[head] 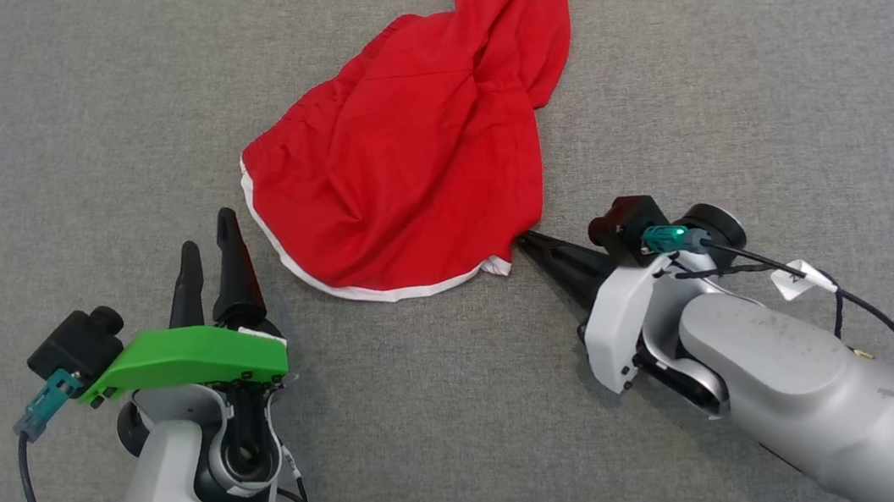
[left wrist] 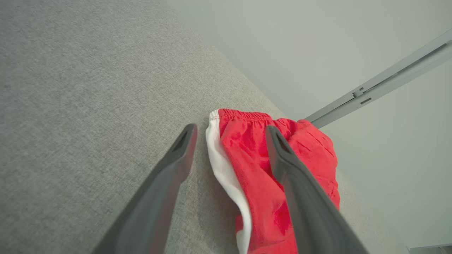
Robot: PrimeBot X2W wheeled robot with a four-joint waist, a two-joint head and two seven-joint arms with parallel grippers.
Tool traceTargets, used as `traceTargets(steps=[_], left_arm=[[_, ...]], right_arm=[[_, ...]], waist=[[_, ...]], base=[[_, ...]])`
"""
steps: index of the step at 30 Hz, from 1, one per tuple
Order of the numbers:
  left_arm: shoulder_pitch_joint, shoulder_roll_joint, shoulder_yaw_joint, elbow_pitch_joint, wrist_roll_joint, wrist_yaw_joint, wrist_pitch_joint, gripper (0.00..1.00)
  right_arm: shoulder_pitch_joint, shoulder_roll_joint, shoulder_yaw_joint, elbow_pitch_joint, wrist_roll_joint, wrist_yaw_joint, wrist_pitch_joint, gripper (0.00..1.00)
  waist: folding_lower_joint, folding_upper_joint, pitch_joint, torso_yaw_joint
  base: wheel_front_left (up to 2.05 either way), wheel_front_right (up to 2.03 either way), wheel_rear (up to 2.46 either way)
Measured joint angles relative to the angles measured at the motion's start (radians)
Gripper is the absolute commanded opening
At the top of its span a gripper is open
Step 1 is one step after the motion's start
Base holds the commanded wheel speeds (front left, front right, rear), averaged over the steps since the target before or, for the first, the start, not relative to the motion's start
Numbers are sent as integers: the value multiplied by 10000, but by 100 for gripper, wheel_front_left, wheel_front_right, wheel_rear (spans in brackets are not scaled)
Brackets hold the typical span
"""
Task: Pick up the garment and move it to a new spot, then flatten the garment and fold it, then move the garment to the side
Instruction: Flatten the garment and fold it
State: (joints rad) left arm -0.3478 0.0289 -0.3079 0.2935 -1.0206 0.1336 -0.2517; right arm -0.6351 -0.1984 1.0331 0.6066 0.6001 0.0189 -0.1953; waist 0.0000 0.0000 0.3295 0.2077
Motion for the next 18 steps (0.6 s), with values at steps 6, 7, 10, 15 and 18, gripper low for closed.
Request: traceTargets(steps=[6, 7, 10, 15, 18], left_arm=[[121, 0, 545, 2, 236, 0, 0, 100], [174, 0, 596, -2, 263, 0, 0, 100], [263, -2, 669, -2, 309, 0, 0, 100], [263, -2, 449, -75, 299, 0, 0, 100], [260, -6, 92, -151, 278, 0, 0, 100]], right_arm=[[-14, -876, -217, -15, 8, 71, -73, 0], [-12, -1014, -261, -15, 10, 69, -81, 0], [12, -1204, -372, -27, 167, 121, -82, 0], [183, -874, 61, -150, 157, 343, 27, 100], [296, -546, 242, -199, 155, 366, 117, 100]], waist=[[0, 0, -132, -377], [0, 0, -161, -440], [0, 0, -244, -625], [0, 0, -349, -815], [0, 0, -325, -771]], base=[[0, 0, 0], [0, 0, 0], [0, 0, 0], [0, 0, 0], [0, 0, 0]])
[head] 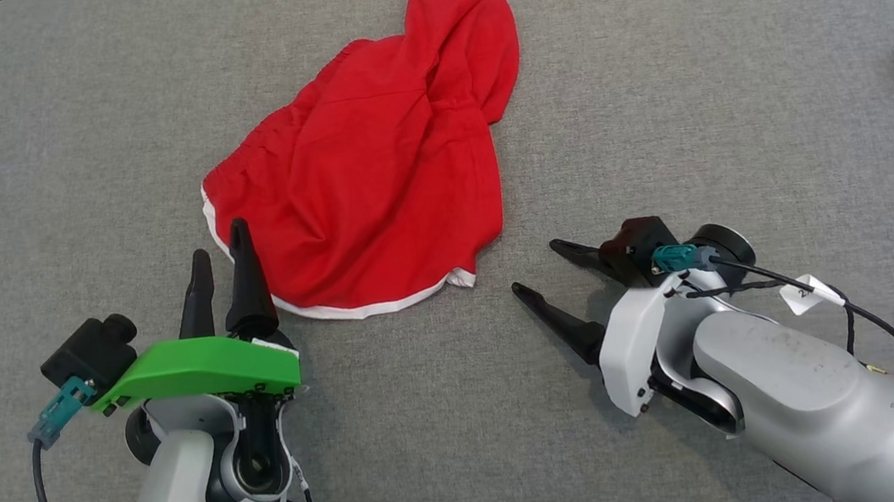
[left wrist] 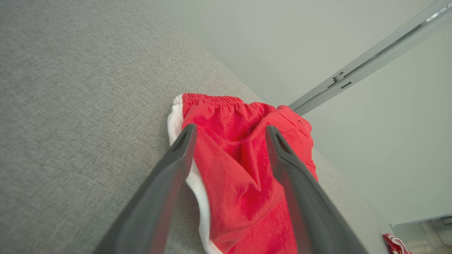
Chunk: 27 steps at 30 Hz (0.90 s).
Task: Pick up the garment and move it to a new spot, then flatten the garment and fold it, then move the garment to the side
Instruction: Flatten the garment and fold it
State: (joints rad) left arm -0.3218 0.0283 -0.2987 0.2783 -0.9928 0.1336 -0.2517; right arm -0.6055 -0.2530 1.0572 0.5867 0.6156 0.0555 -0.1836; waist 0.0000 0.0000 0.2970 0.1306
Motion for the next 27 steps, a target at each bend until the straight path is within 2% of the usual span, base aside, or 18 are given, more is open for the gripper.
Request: traceTargets(steps=[17, 18, 19, 20, 21, 23, 24, 26, 27], left_arm=[[-23, -2, -217, -180, 314, 0, 0, 100], [-23, -4, -215, -186, 314, 0, 0, 100], [-23, -4, -209, -192, 314, 0, 0, 100], [-22, -4, -201, -199, 314, 0, 0, 100], [-22, -4, -180, -207, 316, 0, 0, 100], [-17, -10, -81, -224, 370, 0, 0, 100], [-17, -6, -13, -232, 384, 0, 0, 100], [-13, -2, 65, -249, 389, 0, 0, 100], [-12, -2, 77, -253, 403, 0, 0, 100]], right_arm=[[-318, 642, 203, 119, -157, -44, 364, 100], [-343, 648, 201, 142, -157, -46, 364, 98], [-376, 650, 188, 176, -155, -48, 366, 91], [-410, 652, 180, 209, -157, -52, 374, 91], [-437, 658, 176, 236, -157, -58, 387, 87], [-457, 679, 176, 295, -157, -59, 393, 73], [-471, 686, 174, 330, -157, -59, 393, 59], [-477, 719, 140, 428, -153, -113, 395, 36], [-477, 723, 127, 458, -151, -132, 397, 0]], waist=[[0, 0, 308, 974], [-1, 0, 322, 1033], [0, 0, 336, 1091], [0, 0, 349, 1144], [-1, 0, 361, 1193], [0, 0, 382, 1272], [0, 0, 389, 1295], [0, 0, 396, 1316], [0, 0, 396, 1315]], base=[[0, 0, 0], [0, 0, 0], [0, 0, 0], [0, 0, 0], [0, 0, 0], [0, 0, 0], [0, 0, 0], [0, 0, 0], [0, 0, 0]])
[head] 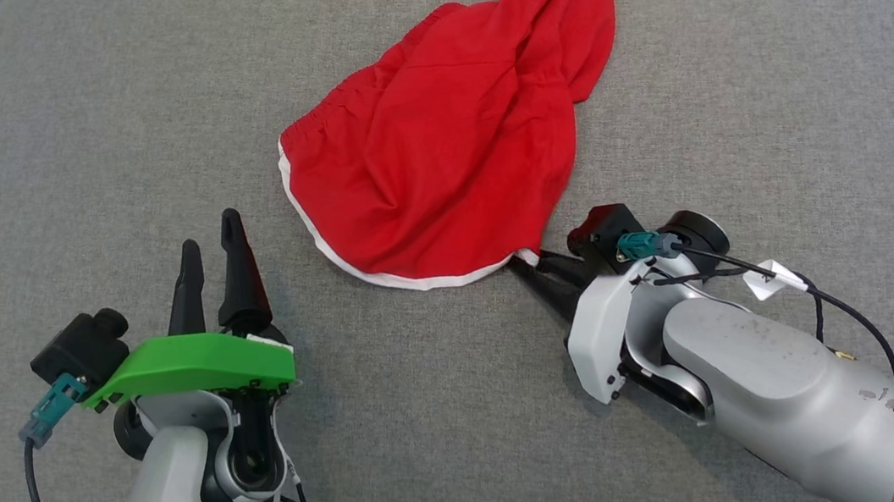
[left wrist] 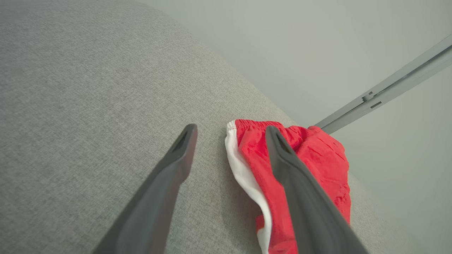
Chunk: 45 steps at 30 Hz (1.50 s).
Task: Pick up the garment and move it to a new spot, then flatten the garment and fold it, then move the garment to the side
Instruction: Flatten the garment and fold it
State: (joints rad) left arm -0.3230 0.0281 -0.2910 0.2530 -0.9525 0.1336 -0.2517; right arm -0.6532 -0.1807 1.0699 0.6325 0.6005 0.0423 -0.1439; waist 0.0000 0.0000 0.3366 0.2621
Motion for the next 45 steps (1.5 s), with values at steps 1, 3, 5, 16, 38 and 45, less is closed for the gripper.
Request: traceTargets(steps=[1, 3, 5, 16, 38, 45], left_arm=[[4, -4, 33, 0, 35, 0, 0, 100], [16, -4, 255, -4, 161, 0, 0, 100], [17, 6, 366, -4, 251, 0, 0, 100], [220, -2, 901, 56, 422, 0, 0, 100], [782, 33, -426, 568, 1492, -2, 316, 100], [780, 462, -1292, 539, 2383, -13, 660, 100]], right_arm=[[-1, 2, 6, 33, 0, 0, 15, 0], [-29, 54, 33, 71, 0, 13, 54, 0], [-48, 71, 33, 109, 0, 19, 54, 0], [-235, -965, -345, 111, 19, 100, -50, 0], [1112, -3630, -721, -155, 986, 370, 773, 0], [1422, -3787, -784, -236, 1172, 316, 897, 28]], waist=[[0, 0, 0, -5], [0, 0, -4, -50], [0, 0, -18, -123], [0, 0, -253, -628], [0, 0, -1132, -1778], [0, 0, -1363, -2152]], base=[[0, 0, 0], [0, 0, 0], [0, 0, 0], [0, 0, 0], [0, 0, 0], [0, 0, 0]])
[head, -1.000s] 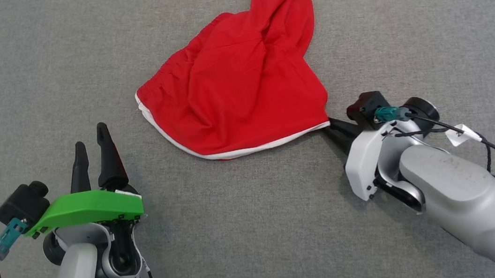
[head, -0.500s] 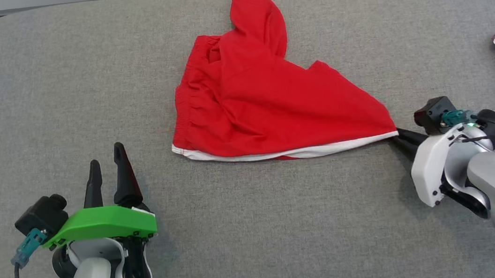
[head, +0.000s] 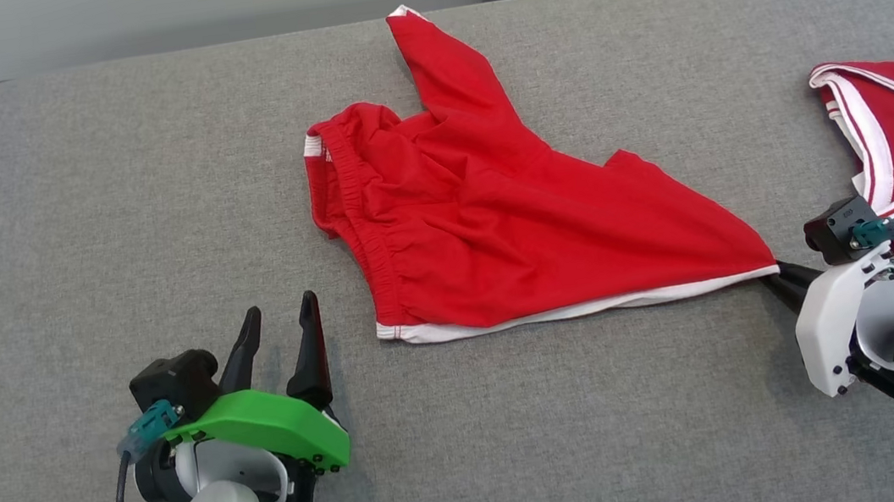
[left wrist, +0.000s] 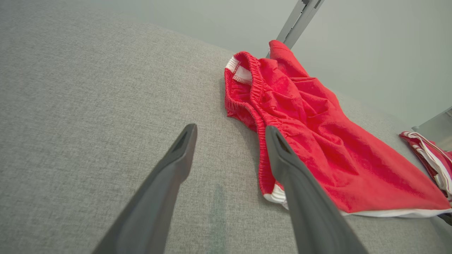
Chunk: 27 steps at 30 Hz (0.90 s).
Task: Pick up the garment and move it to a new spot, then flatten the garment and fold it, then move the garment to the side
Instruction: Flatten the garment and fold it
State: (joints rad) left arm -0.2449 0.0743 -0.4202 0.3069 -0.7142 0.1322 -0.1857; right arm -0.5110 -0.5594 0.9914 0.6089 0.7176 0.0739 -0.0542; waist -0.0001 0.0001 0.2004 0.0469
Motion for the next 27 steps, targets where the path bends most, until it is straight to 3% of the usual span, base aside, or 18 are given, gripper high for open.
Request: traceTargets(steps=[1, 2, 7, 19, 27], left_arm=[[0, 10, -15, -6, 36, 0, 0, 100], [0, 27, -17, -27, 90, 0, -2, 100], [1, 205, -117, -136, 491, 0, -96, 100], [920, 773, 203, -545, 899, -90, -516, 100], [1576, 1112, 456, -874, 1515, -88, -627, 100]], right_arm=[[26, -27, -19, -36, -12, -73, -81, 72], [35, -44, -36, -73, -21, -138, -109, 100], [277, -40, -100, -255, -25, -341, -257, 100], [1229, -36, -1039, -1097, 144, -1653, -1760, 100], [1871, 100, -1883, -1856, 228, -1887, -1981, 100]], waist=[[0, 0, -32, -20], [0, 0, -59, -38], [1, 0, -192, -60], [0, 0, -760, -280], [0, 0, -1043, -641]], base=[[0, 0, 0], [0, 0, 0], [0, 0, 0], [0, 0, 0], [0, 0, 0]])
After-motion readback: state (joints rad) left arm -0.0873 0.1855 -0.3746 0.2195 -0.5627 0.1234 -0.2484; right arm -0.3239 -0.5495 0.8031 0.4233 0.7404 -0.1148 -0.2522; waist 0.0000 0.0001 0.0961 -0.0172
